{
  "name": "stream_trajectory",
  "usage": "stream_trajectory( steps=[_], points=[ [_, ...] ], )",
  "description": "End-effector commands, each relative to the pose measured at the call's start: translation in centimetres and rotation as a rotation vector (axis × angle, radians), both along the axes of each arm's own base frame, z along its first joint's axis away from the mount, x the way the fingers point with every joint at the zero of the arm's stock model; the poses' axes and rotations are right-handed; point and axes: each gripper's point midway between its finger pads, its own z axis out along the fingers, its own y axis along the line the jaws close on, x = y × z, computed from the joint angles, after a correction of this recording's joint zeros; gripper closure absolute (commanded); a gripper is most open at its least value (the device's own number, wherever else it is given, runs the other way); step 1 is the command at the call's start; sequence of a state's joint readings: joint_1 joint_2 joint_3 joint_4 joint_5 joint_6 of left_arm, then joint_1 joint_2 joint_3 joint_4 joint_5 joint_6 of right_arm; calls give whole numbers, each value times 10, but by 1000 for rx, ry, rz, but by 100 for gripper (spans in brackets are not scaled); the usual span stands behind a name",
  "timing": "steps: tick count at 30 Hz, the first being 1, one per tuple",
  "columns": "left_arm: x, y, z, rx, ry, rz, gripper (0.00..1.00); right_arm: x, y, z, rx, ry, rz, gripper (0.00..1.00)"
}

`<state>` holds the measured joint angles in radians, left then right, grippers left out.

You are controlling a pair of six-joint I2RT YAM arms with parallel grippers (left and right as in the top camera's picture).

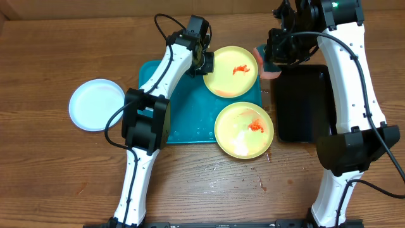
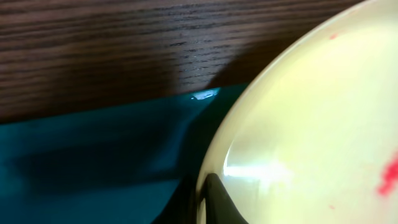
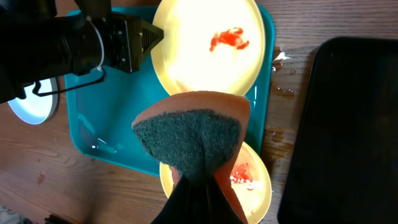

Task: Clean dirty plates on tray and stack at the side
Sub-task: 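Move left gripper to the upper yellow plate and grip its rim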

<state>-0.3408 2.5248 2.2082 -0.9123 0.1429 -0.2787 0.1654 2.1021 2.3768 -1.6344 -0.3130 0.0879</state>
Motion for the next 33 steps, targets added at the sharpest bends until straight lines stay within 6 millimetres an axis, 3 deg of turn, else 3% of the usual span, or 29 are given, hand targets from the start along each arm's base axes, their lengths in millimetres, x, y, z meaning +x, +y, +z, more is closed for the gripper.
stream_trajectory(
  steps=[1, 5, 8, 11, 16, 24, 29, 33],
  points=[
    [3, 7, -9, 15, 16, 42, 96, 2, -1, 7, 4, -28, 7, 96],
    [1, 34, -3, 20, 62, 142, 96, 2, -1, 7, 5, -30, 7, 96],
    [-12, 78, 6, 111, 124, 278, 96, 4, 1, 8, 10, -39, 9, 96],
    [-36, 111, 14, 199, 211, 331, 96, 7, 8, 12, 54, -53, 22, 96],
    [-85, 151, 17, 372, 389, 375, 96, 11, 28, 15, 93, -82, 55, 96],
    [-106, 151, 21, 407, 468, 302, 95, 18, 82, -4, 109, -76, 87, 96],
    [-111, 155, 22, 406, 496, 302, 95, 20, 124, -31, 123, -44, 115, 96],
    [-110, 154, 21, 348, 509, 293, 95, 24, 146, -56, 124, -15, 126, 96]
  ],
)
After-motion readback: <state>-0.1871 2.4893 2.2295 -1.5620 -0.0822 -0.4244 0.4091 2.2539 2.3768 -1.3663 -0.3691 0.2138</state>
